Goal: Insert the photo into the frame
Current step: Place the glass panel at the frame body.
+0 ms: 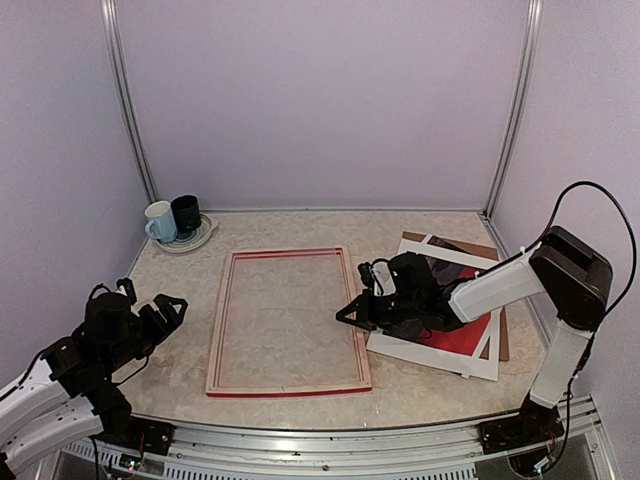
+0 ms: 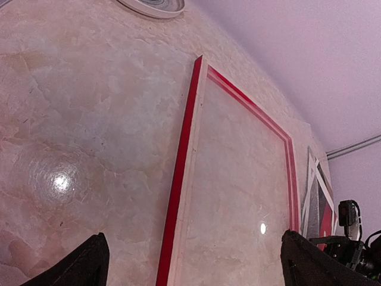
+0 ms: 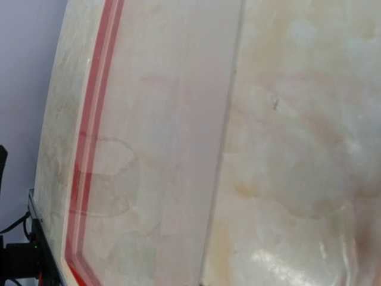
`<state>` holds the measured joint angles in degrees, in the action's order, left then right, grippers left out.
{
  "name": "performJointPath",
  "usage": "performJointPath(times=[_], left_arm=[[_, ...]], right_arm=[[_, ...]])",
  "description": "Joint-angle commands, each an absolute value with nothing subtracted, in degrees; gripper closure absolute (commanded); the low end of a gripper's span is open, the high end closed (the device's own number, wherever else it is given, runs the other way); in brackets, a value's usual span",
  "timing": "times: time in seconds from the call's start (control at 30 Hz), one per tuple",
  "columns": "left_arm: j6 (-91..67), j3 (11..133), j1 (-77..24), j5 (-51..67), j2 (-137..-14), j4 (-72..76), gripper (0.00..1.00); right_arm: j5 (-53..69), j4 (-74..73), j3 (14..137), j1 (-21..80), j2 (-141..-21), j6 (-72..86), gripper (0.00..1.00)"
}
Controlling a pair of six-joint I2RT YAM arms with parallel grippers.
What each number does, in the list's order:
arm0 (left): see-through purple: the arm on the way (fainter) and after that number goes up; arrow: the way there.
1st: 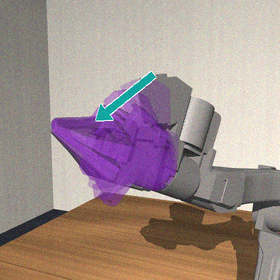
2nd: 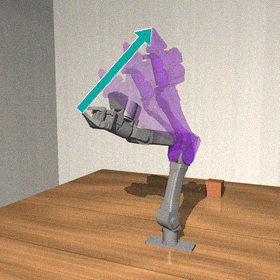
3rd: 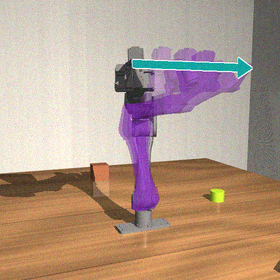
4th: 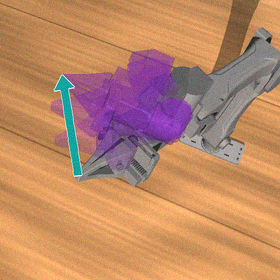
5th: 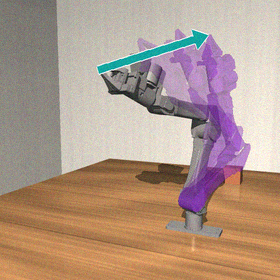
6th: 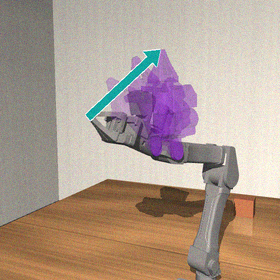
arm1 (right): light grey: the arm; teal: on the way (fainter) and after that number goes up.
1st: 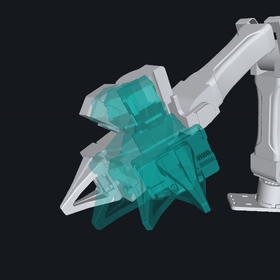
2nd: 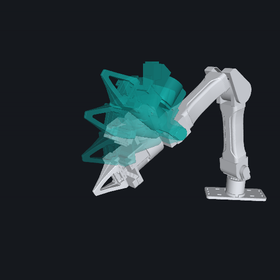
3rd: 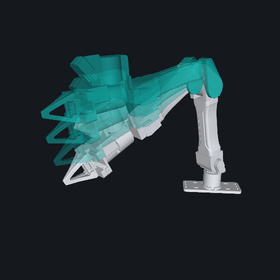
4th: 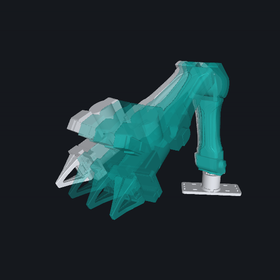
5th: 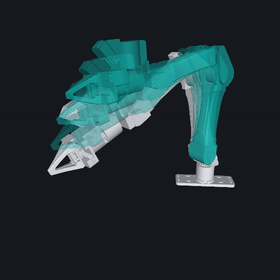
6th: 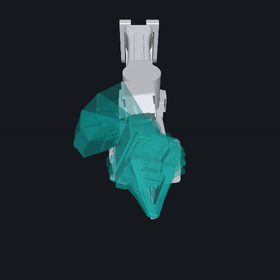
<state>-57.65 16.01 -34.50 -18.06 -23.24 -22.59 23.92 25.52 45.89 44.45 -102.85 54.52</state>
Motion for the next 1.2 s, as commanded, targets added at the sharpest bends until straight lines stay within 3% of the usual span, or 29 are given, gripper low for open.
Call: performJointPath(times=[0.0,1.17], left_arm=[[-57.7,15.3,-34.8,-18.5,-23.2,-22.2,0.01],[-57.9,15.3,-34.8,-18.8,-23.0,-22.6,0.01]], right_arm=[[23.1,25.5,45.5,44.0,-101.2,53.0,1.00],[22.3,23.0,45.8,44.0,-99.7,52.4,1.00]])
